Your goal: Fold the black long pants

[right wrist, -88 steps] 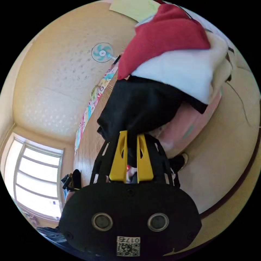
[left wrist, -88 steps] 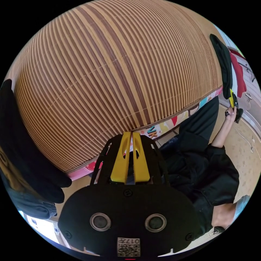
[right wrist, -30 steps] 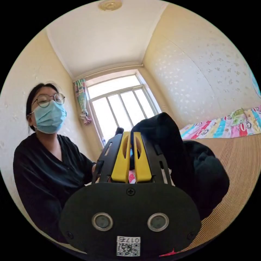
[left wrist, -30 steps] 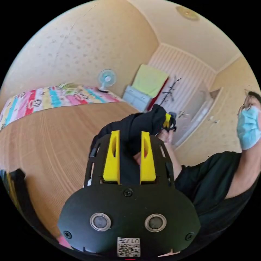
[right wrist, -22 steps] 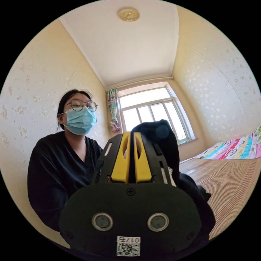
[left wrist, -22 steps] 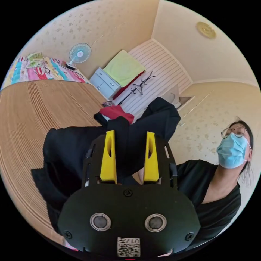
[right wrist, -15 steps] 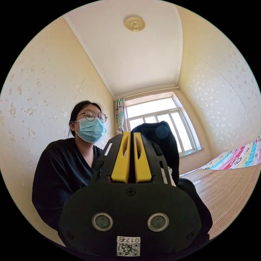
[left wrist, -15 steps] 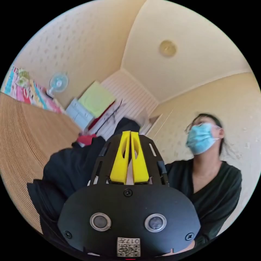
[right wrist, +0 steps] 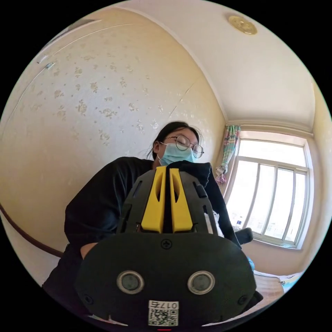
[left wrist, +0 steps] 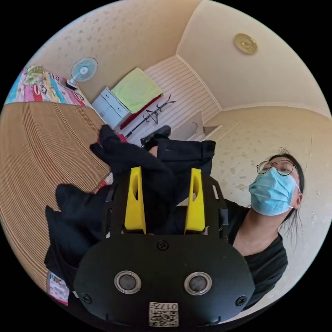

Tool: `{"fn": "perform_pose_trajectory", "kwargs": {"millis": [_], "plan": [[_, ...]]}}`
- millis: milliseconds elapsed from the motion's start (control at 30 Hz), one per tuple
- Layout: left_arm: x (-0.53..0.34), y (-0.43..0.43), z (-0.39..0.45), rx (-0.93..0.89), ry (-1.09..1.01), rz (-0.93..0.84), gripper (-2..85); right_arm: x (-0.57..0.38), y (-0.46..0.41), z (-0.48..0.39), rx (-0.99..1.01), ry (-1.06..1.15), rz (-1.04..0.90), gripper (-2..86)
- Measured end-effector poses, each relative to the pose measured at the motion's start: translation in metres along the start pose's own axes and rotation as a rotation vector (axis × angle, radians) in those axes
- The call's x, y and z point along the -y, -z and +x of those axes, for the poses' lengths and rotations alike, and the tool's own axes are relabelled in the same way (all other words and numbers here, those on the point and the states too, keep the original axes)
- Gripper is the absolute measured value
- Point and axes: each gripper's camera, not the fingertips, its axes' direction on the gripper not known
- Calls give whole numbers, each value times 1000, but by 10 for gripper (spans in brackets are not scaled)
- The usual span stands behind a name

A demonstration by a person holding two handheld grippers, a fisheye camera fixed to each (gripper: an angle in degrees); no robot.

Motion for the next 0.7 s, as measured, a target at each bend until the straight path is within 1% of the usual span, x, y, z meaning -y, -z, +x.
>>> {"fn": "perform_pose_trajectory", "kwargs": {"millis": [67, 133, 167, 233, 300, 333, 367, 400, 433, 500, 533, 600, 633, 667, 700], "plan": [[-10, -3, 4, 42, 29, -1, 173, -2, -8, 6, 5, -40, -1, 12], [-25, 0, 1, 127, 99, 53, 136, -10, -13, 10, -26, -77, 26, 12], [-36, 4, -5, 138, 129, 101, 120, -12, -14, 11, -32, -84, 34, 12], [-49, 11, -16, 77, 182, 135, 93, -19, -13, 14, -35, -99, 67, 12], [-69, 34, -13, 62, 190, 249, 62, -18, -8, 13, -30, -85, 102, 11], [-74, 43, -8, 67, 175, 287, 59, -13, -2, 8, -54, -73, 127, 11], [-84, 64, 5, 88, 131, 366, 53, -9, 1, 4, -83, -73, 141, 11], [-95, 88, 23, 135, 77, 447, 52, 1, 9, -5, -166, -82, 172, 11], [-100, 100, 34, 164, 48, 486, 51, 15, 16, -15, -244, -93, 193, 11], [-115, 137, 85, 240, -102, 610, 50, 44, 20, -31, -361, -108, 179, 11], [-117, 144, 99, 244, -147, 634, 50, 68, 17, -38, -444, -132, 135, 11], [-121, 161, 162, 307, -342, 683, 50, 106, 2, -47, -545, -128, 52, 12], [-120, 162, 177, 340, -385, 682, 50, 134, -15, -53, -639, -125, -23, 13], [-121, 163, 204, 420, -440, 698, 50, 157, -33, -55, -792, -167, -106, 14], [-123, 162, 223, 496, -451, 729, 51, 166, -42, -55, -894, -200, -141, 14]]}}
